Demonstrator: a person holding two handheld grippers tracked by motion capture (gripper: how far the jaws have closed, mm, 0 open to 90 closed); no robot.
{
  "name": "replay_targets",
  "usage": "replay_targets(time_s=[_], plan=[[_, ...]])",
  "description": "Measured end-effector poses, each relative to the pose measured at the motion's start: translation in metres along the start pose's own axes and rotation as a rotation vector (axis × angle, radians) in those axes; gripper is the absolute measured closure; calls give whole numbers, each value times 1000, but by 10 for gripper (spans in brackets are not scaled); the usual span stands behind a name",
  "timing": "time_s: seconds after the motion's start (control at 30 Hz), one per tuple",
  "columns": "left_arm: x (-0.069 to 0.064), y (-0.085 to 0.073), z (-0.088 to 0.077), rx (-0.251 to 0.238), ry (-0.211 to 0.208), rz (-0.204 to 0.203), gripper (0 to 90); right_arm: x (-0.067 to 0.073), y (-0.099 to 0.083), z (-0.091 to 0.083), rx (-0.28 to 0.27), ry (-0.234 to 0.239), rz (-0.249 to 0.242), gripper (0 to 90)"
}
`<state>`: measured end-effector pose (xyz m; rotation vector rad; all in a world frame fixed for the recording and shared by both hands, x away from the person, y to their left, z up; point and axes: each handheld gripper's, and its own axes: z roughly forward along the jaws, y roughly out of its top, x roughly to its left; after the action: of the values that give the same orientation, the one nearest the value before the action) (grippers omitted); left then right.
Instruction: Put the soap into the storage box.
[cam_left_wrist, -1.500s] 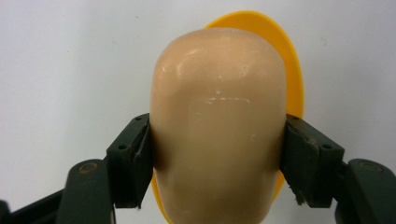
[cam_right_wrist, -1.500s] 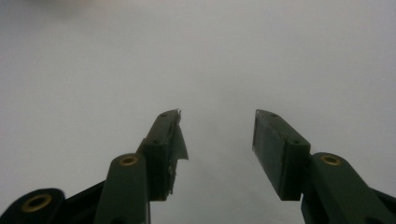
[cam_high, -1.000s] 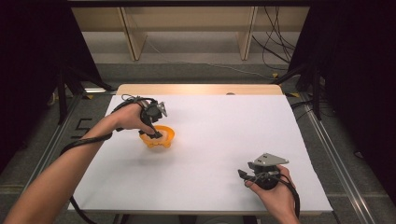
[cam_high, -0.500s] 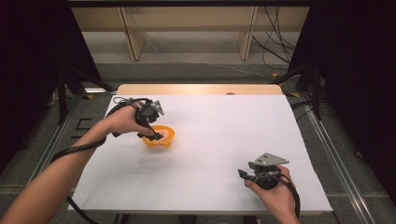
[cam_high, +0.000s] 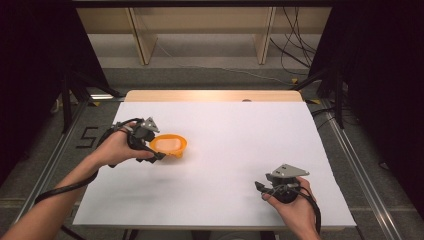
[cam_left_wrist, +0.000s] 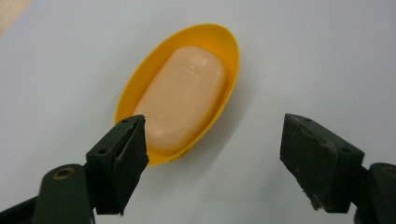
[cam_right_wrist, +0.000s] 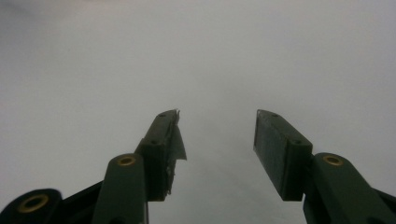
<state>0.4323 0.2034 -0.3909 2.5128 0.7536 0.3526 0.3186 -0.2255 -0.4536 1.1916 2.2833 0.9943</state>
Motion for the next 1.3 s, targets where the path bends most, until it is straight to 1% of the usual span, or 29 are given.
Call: replay_targets(time_s=[0.07, 0.13, 0.27, 0.3, 0.4, 0.43, 0.47, 0.5, 0.53, 0.57, 0.6, 0.63, 0.67, 0.7, 0.73, 0.77, 0.8, 0.87, 0.9, 0.93, 0.97, 1.0, 1.03, 1.07, 1.1, 1.13, 1.23, 1.27, 1.3], plan=[[-4, -9, -1, -5, 7, -13, 228, 0, 0, 0, -1, 3, -1, 504], [-7, -18, -1, -36, 28, -12, 229, 0, 0, 0, -3, -1, -2, 504], [-17, -38, 3, -55, 48, -51, 228, 0, 0, 0, -1, 1, -1, 504], [-18, -42, 3, -59, 60, -33, 228, 0, 0, 0, -2, 3, 3, 504], [-24, -55, 5, -60, 56, -64, 229, 1, 0, 1, -4, 3, 9, 503], [-26, -59, 7, -67, 65, -68, 228, 1, 0, 1, -5, 1, 5, 503], [-27, -63, 7, -67, 59, -62, 228, 1, 0, 2, -6, 1, 2, 503], [-29, -67, 8, -62, 43, -84, 228, 1, 0, 2, -6, 1, 2, 503], [-30, -71, 8, -51, 35, -87, 228, 1, 0, 2, -6, 1, 3, 503], [-31, -75, 8, -49, 36, -81, 228, 1, 0, 2, -5, 1, 4, 502], [-33, -79, 9, -67, 56, -77, 229, 2, 0, 1, 8, 5, 20, 502], [-35, -83, 10, -58, 51, -107, 229, 2, 0, 1, 8, 5, 20, 502], [-36, -86, 9, -43, 31, -97, 229, 2, 0, 1, 8, 6, 19, 502], [-38, -90, 11, -68, 59, -101, 229, 2, 0, 1, 15, 3, 26, 502], [-38, -93, 11, -63, 56, -92, 228, 2, 0, 1, 15, 3, 26, 502], [-43, -100, 12, -61, 52, -135, 229, 3, 0, 1, 15, 2, 29, 502], [-45, -103, 12, -62, 50, -162, 229, 2, 0, 1, 14, 0, 26, 501], [-47, -106, 12, -60, 42, -165, 229, 2, 0, 1, 11, 1, 27, 501], [-51, -109, 15, -97, 69, -181, 229, 2, 0, 2, 7, 3, 15, 501], [-54, -112, 17, -118, 63, -221, 230, 1, 0, 2, 0, -2, 5, 501], [-54, -115, 15, -119, 66, -202, 233, 1, 0, 2, 0, -2, 4, 501], [-56, -117, 16, -125, 70, -213, 237, 1, 0, 2, 1, -1, 4, 501], [-57, -118, 16, -126, 72, -210, 241, 2, 0, 1, 7, 2, 20, 501], [-60, -120, 17, -127, 70, -236, 241, 2, 0, 1, 10, 1, 18, 501], [-59, -120, 17, -128, 78, -199, 242, 2, 1, 1, 10, 2, 18, 501], [-61, -120, 18, -120, 78, -214, 243, 3, 1, 1, 12, 11, 33, 501], [-61, -118, 21, -126, 82, -193, 248, 3, 1, 0, 17, 8, 23, 501], [-63, -118, 22, -115, 66, -225, 250, 3, 1, 0, 16, 8, 22, 501], [-62, -118, 22, -108, 71, -221, 251, 3, 1, 0, 13, 8, 21, 501]])
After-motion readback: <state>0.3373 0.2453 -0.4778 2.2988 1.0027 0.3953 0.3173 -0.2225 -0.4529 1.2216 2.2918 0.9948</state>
